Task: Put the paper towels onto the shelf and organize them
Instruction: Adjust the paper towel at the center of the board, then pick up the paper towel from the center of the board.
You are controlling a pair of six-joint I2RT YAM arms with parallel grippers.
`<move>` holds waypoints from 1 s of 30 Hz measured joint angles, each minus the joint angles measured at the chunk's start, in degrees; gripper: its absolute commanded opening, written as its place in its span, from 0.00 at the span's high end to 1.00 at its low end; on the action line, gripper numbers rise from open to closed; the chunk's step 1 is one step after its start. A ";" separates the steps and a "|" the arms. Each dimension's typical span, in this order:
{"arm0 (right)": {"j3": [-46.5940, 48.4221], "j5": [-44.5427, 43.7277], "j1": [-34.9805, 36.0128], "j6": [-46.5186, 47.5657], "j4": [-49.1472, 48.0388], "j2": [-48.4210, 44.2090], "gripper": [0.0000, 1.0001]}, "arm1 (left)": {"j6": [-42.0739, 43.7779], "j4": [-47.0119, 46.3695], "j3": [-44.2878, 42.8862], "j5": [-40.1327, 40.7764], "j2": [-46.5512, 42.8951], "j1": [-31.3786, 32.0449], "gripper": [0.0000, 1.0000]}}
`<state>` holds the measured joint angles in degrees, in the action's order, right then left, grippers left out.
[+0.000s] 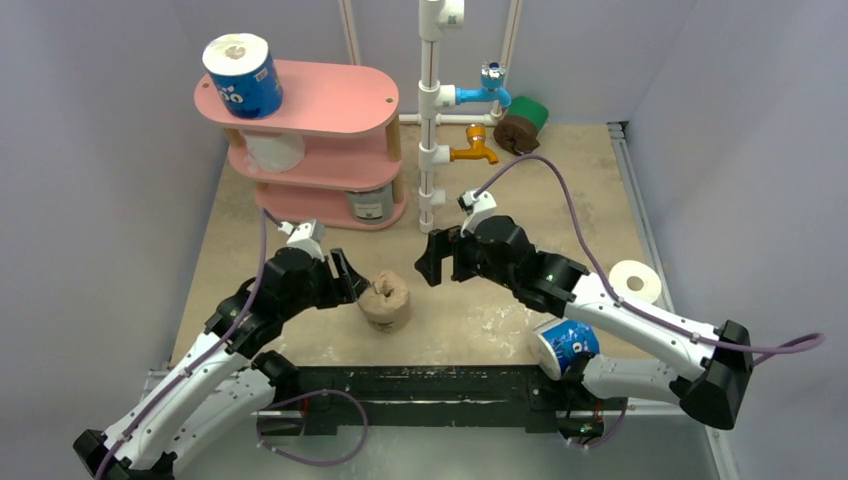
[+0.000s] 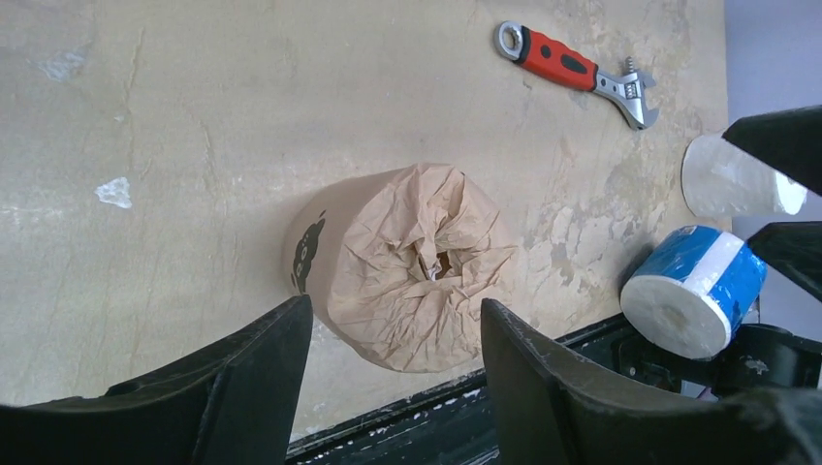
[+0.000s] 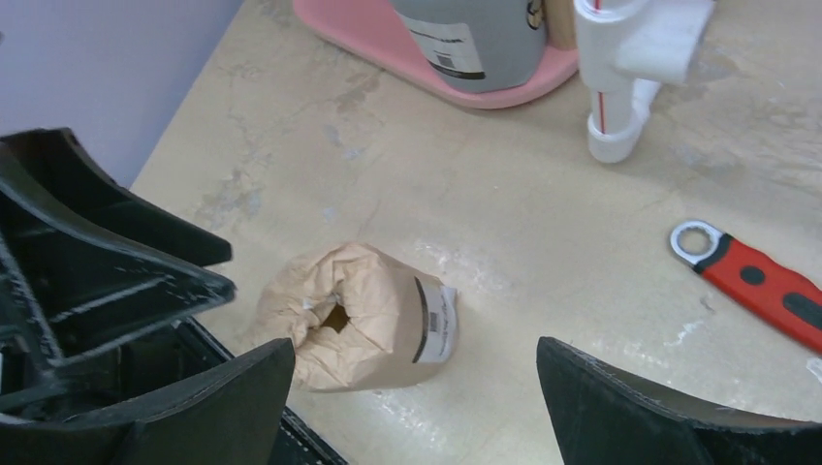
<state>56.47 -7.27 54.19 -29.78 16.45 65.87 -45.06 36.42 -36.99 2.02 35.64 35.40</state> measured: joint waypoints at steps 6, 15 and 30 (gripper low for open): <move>-7.45 -3.04 -0.57 -1.40 -0.98 -5.90 0.01 | 0.81 3.04 -3.13 3.32 0.44 0.00 0.28; -12.94 -7.21 -0.92 -2.14 -1.99 -14.40 0.01 | 0.28 6.45 -3.28 10.71 1.55 -0.02 0.18; -16.65 -8.57 -1.01 -2.10 -2.29 -17.62 0.01 | 4.24 0.02 -4.57 -0.46 16.22 0.00 0.26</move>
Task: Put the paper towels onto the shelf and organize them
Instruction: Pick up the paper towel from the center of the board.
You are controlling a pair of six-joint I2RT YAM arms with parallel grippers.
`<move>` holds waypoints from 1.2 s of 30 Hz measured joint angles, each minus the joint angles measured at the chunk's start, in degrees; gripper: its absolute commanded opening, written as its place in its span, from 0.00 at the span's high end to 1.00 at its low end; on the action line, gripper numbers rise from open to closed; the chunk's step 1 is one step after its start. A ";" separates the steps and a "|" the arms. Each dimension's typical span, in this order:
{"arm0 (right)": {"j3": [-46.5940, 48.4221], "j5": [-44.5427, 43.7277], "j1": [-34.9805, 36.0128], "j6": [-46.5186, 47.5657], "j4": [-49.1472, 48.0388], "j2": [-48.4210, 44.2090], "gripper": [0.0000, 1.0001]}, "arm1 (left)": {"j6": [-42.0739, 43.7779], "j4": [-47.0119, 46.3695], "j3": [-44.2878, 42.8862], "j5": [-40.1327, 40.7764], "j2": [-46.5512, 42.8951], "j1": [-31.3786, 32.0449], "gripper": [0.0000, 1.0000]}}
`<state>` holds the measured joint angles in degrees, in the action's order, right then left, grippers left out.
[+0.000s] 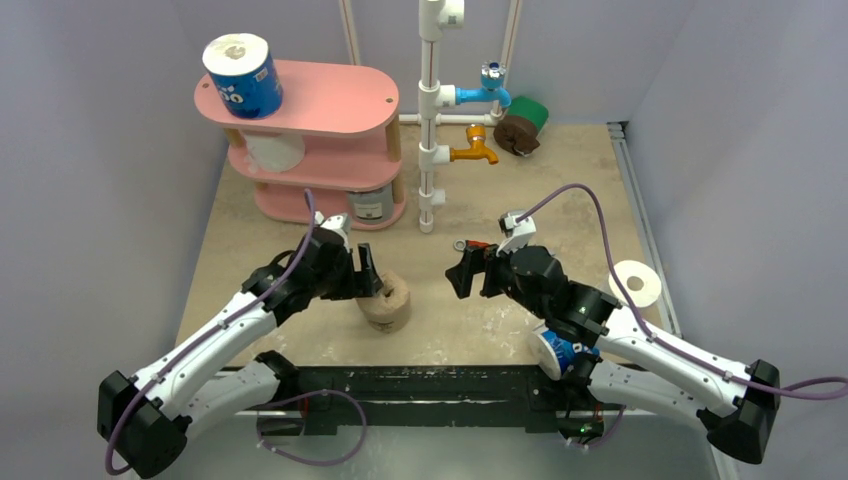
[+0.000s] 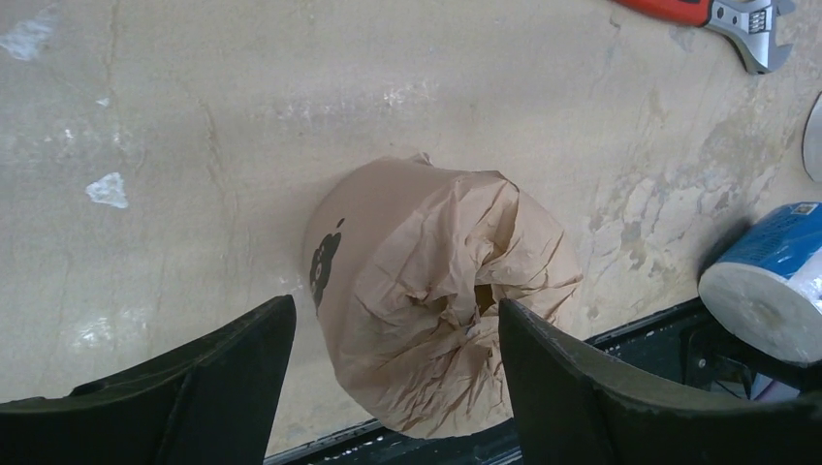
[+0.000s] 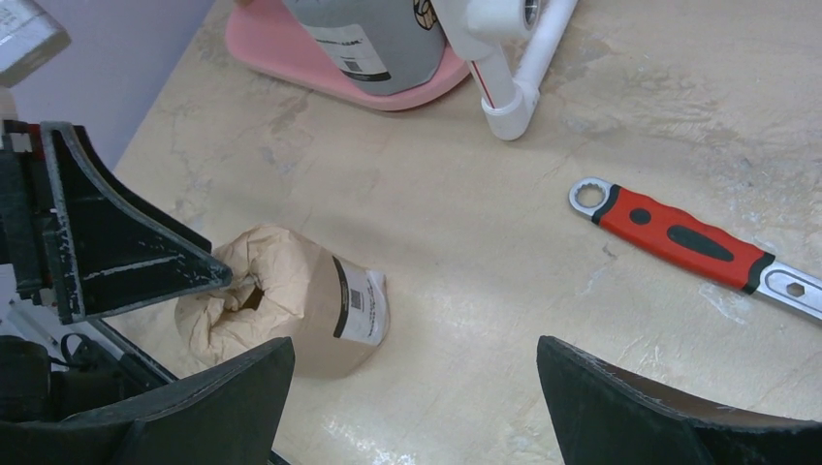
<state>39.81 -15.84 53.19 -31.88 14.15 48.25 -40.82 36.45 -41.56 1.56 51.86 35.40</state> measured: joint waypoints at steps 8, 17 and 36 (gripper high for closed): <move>-0.02 -0.15 -0.02 0.07 -0.02 -0.07 0.01 | 0.13 -2.27 0.00 -2.23 4.72 0.81 0.32; -0.79 -0.17 -0.24 0.44 -0.02 -0.44 0.01 | 0.83 -2.16 0.00 -2.12 6.47 1.09 0.40; -0.85 -0.92 -0.39 0.57 -0.04 -0.39 0.01 | 0.94 -2.01 -0.15 2.25 10.73 3.61 0.73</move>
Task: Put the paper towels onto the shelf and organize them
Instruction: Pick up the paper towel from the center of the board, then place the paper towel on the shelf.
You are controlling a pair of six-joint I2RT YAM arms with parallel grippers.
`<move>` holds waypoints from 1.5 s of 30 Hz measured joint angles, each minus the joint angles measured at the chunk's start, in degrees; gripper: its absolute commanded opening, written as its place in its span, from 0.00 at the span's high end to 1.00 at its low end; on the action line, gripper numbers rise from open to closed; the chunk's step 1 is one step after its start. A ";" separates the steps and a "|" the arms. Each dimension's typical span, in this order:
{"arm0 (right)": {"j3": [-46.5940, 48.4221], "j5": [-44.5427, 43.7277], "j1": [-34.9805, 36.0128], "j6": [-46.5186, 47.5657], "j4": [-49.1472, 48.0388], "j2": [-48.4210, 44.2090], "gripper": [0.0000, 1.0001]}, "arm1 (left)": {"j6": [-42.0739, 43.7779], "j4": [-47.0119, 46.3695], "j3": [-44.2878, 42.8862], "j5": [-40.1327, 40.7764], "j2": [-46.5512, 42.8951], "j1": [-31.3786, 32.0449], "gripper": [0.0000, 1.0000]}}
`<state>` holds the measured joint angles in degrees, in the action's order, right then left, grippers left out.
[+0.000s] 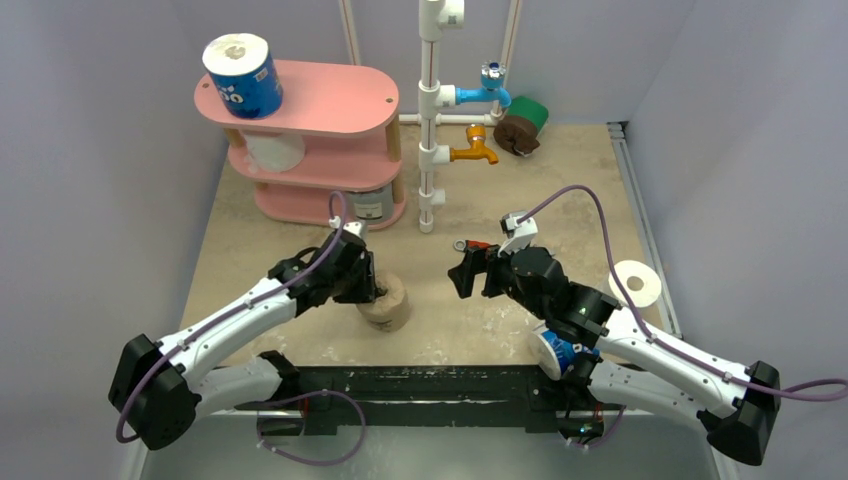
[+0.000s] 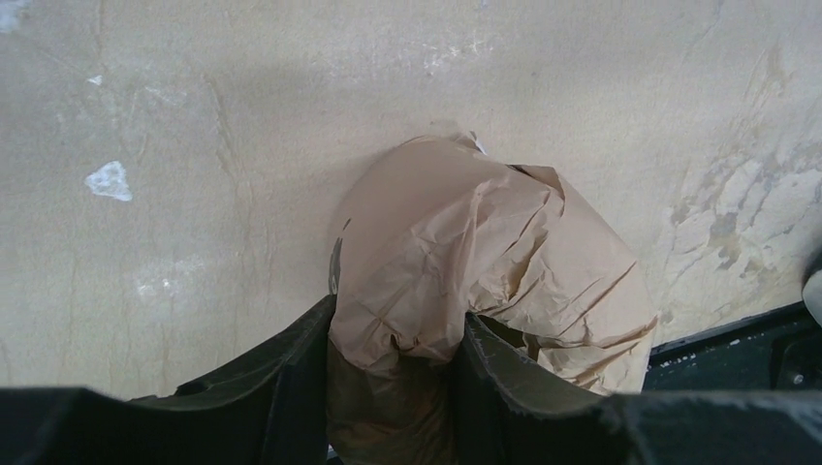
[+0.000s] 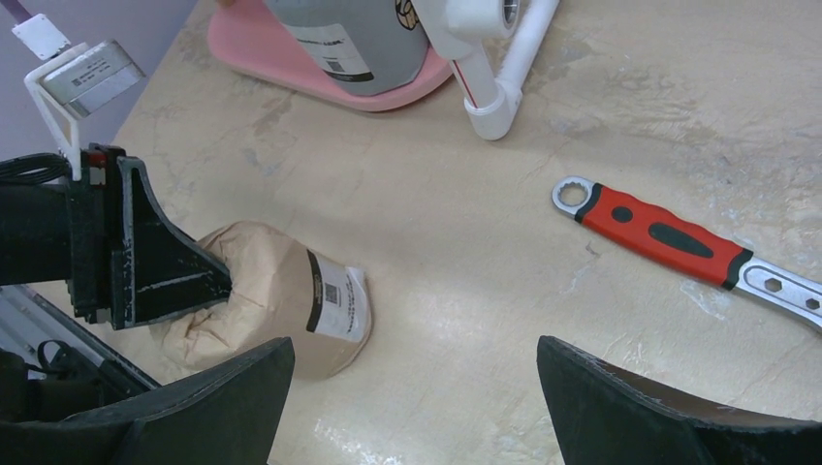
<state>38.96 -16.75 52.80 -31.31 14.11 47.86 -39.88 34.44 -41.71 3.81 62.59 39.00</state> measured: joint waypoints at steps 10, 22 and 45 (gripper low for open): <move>0.00 -0.07 -0.22 0.02 0.00 0.00 0.01 | -5.60 8.13 -0.74 9.77 -9.31 -2.40 0.96; 0.00 0.46 -0.26 -0.24 0.00 -0.74 0.01 | -22.43 15.76 -8.31 20.63 -11.19 -18.23 1.00; -1.92 1.25 -0.33 -0.61 -0.90 -4.39 0.01 | -58.62 23.52 -19.69 27.63 9.70 -25.77 0.93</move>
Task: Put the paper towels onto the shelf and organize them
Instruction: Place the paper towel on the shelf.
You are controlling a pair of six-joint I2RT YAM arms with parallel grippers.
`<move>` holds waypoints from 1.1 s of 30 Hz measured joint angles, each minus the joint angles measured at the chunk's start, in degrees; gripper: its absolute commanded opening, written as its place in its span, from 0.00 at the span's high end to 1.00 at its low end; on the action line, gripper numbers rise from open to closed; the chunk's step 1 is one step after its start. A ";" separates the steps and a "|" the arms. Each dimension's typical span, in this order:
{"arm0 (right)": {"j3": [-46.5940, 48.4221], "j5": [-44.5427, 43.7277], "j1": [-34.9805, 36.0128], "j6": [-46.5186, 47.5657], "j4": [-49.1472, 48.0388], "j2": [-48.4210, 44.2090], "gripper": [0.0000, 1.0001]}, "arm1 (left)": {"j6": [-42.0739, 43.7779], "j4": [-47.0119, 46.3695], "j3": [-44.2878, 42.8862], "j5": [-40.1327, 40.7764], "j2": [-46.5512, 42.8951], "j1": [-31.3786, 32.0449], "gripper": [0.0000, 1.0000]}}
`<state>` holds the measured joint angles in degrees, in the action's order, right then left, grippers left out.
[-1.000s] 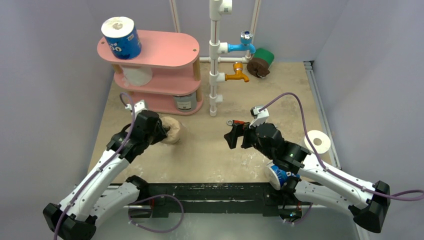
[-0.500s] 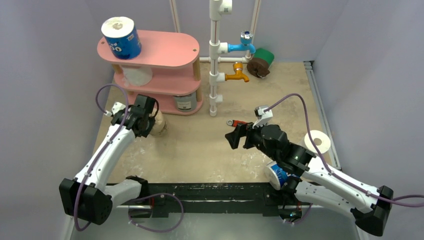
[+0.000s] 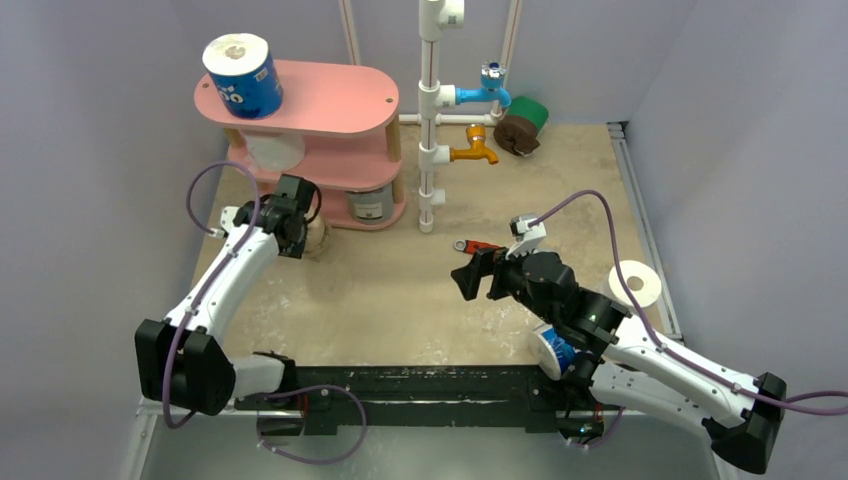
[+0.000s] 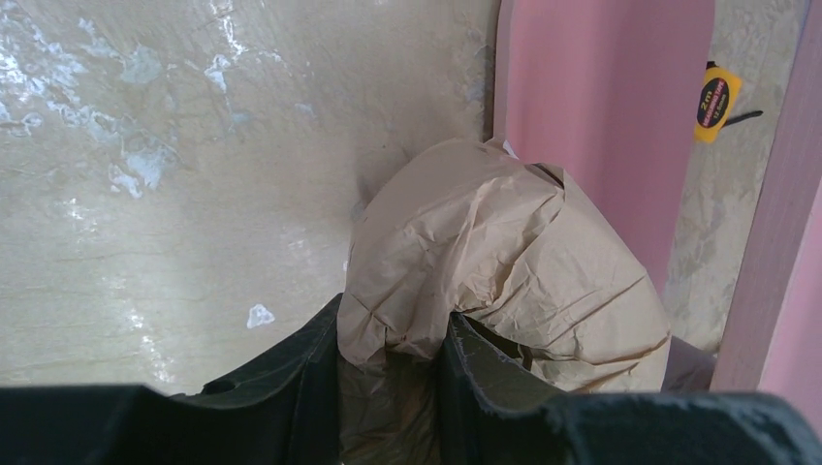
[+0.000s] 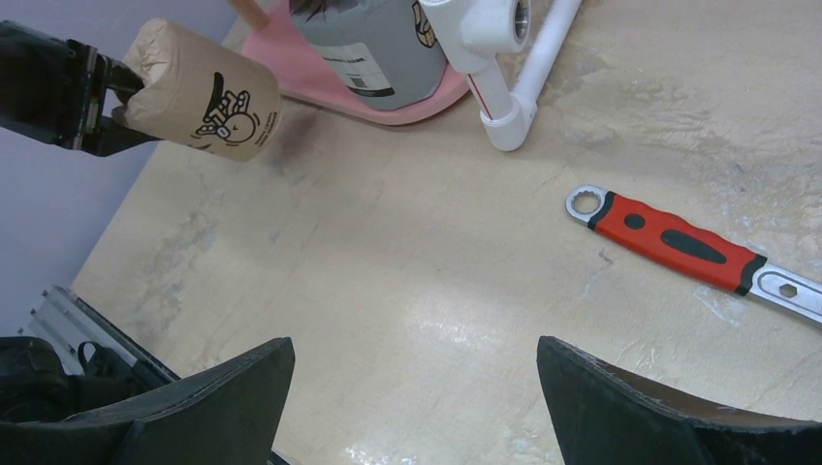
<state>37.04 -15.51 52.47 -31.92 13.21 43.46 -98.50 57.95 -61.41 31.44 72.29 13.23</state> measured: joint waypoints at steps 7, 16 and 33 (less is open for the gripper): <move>-0.04 0.00 0.00 -0.04 -0.42 -0.04 0.01 | -0.35 -2.62 -3.78 0.39 7.26 -0.63 0.93; -0.09 -0.02 0.00 -0.04 -0.42 -0.15 0.01 | 0.61 -6.10 -6.64 0.28 12.09 -0.70 0.91; -0.74 -0.04 0.00 -0.22 -0.44 -0.39 0.01 | 2.78 -13.00 -6.64 -2.69 16.00 -0.81 0.68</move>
<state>36.29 -15.55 52.47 -32.14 12.78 43.07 -95.72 44.95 -68.05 28.75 88.29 12.43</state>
